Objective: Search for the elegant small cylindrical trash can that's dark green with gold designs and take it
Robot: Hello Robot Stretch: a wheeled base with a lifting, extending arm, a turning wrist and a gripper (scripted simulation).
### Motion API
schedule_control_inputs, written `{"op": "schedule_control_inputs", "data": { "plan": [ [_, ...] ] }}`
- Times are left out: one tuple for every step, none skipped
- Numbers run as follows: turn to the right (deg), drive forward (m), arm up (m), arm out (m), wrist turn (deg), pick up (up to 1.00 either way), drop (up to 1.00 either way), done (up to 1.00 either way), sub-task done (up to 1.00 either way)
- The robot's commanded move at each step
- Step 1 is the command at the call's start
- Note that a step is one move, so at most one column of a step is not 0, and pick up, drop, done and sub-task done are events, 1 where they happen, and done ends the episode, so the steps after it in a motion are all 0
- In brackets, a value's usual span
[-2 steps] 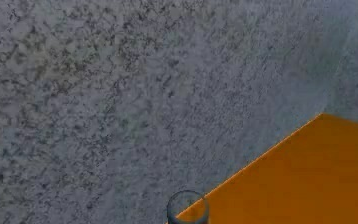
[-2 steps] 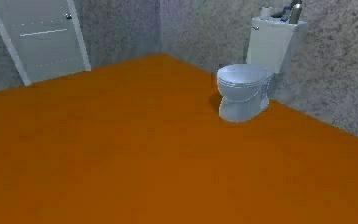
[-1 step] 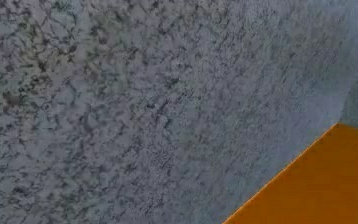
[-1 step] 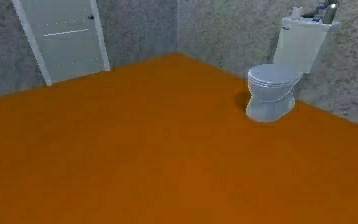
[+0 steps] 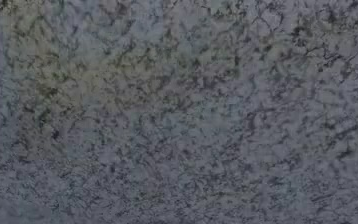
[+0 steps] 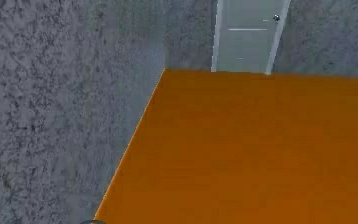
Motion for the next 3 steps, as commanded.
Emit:
{"op": "schedule_control_inputs", "data": {
  "plan": [
    [-33.0,0.00,0.00,0.00,0.0,0.00,0.00,0.00,0.00],
    [0.0,0.00,0.10,0.00,0.0,0.00,0.00,0.00,0.00],
    [0.0,0.00,0.00,0.20,0.0,0.00,0.00,0.00,0.00]
  ]
}}
